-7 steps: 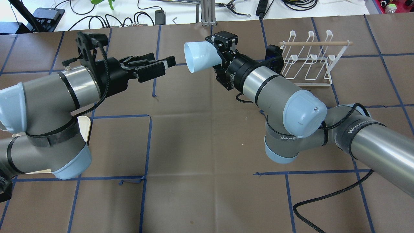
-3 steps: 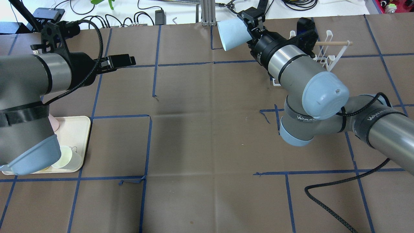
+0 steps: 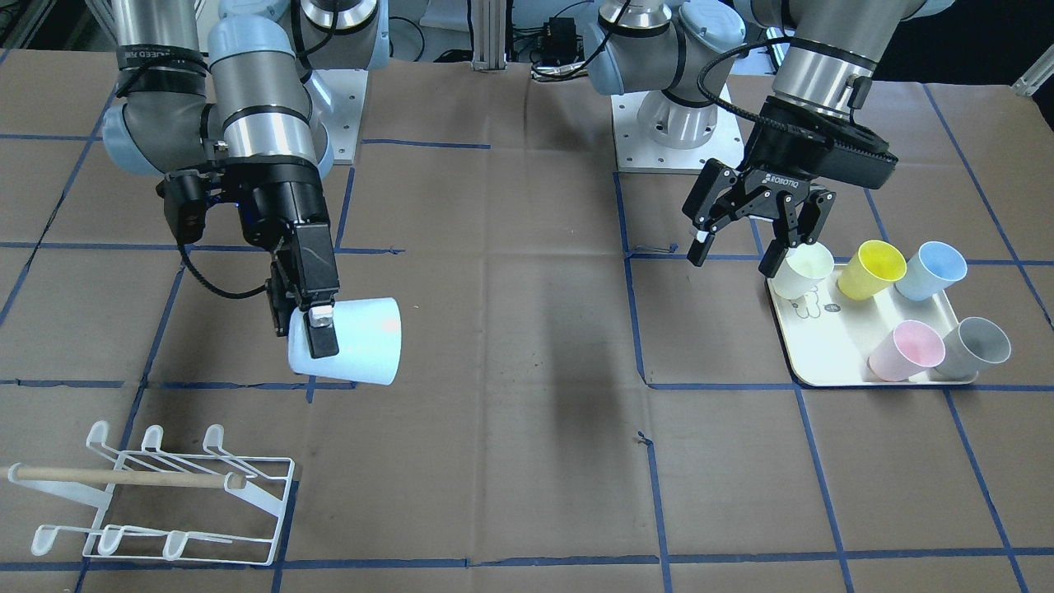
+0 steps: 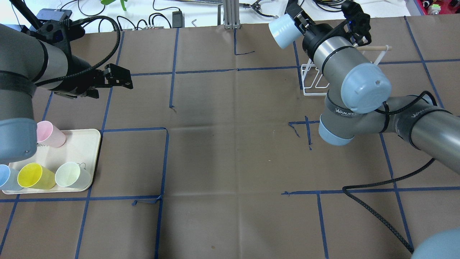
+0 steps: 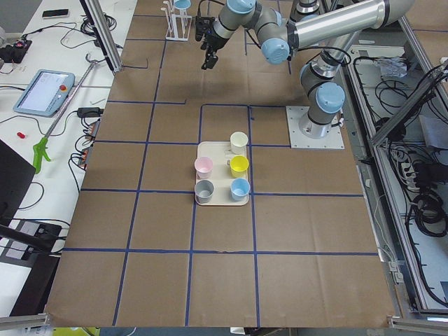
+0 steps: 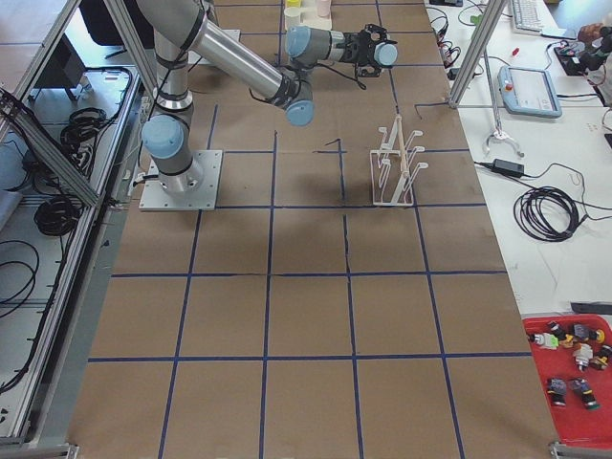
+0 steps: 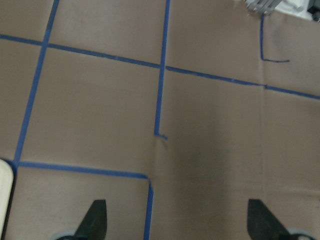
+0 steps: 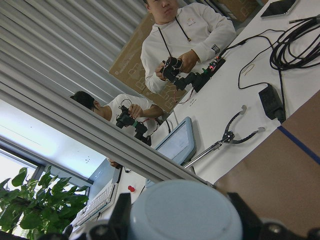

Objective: Transfer IKEA cup to right arm and place on rack

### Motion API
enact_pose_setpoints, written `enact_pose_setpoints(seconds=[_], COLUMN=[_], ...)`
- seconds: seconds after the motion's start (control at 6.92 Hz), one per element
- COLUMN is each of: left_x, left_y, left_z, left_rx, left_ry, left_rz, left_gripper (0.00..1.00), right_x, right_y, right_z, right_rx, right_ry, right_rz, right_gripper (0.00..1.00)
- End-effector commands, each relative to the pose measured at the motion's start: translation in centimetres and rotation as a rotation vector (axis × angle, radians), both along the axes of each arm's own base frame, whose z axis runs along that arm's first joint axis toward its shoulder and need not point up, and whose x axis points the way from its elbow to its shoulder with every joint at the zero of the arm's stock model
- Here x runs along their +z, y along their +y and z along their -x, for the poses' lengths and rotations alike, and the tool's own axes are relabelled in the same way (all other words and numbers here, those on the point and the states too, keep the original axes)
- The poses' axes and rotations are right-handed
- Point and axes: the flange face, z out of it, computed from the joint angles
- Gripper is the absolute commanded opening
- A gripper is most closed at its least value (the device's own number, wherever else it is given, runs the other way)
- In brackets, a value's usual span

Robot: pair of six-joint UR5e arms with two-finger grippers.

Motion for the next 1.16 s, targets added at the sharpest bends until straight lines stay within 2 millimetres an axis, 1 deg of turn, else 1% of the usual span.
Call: enact_pose_setpoints(seconds=[0.0, 0.14, 0.29, 0.43, 0.58, 0.72, 0.87, 1.01], left_x=[3.2, 4.3, 5.4, 6.3, 7.2, 7.0, 6.1, 4.7], left_y=[0.5, 0.0, -0.6, -0.5, -0.8, -2.3, -4.6, -6.3], left_z=[-0.9, -1.1, -1.1, -0.7, -0.5, -0.3, 1.2, 3.8], left_rx=[0.016, 0.015, 0.011, 0.002, -0.004, 0.002, 0.023, -0.021], left_ry=[-0.081, -0.1, -0.125, -0.145, -0.16, -0.152, -0.135, -0.146], left_rz=[-0.193, -0.237, -0.239, -0.243, -0.236, -0.239, -0.245, -0.242], left_gripper=[0.99, 0.99, 0.99, 0.99, 0.99, 0.99, 0.99, 0.99], right_x=[0.0, -0.9, -1.5, -2.4, -3.1, -3.4, -3.4, -4.8], right_y=[-1.7, -2.5, -4.0, -6.3, -8.1, -9.8, -11.5, -13.1], right_z=[3.6, 5.5, 6.8, 7.2, 7.4, 7.7, 7.9, 8.7], right_rx=[0.017, 0.022, 0.038, 0.057, 0.064, 0.058, 0.051, 0.051], right_ry=[0.299, 0.413, 0.528, 0.612, 0.642, 0.647, 0.65, 0.669], right_rz=[0.052, 0.053, 0.066, 0.08, 0.086, 0.099, 0.117, 0.108], right_gripper=[0.18, 0.18, 0.18, 0.18, 0.19, 0.19, 0.19, 0.19])
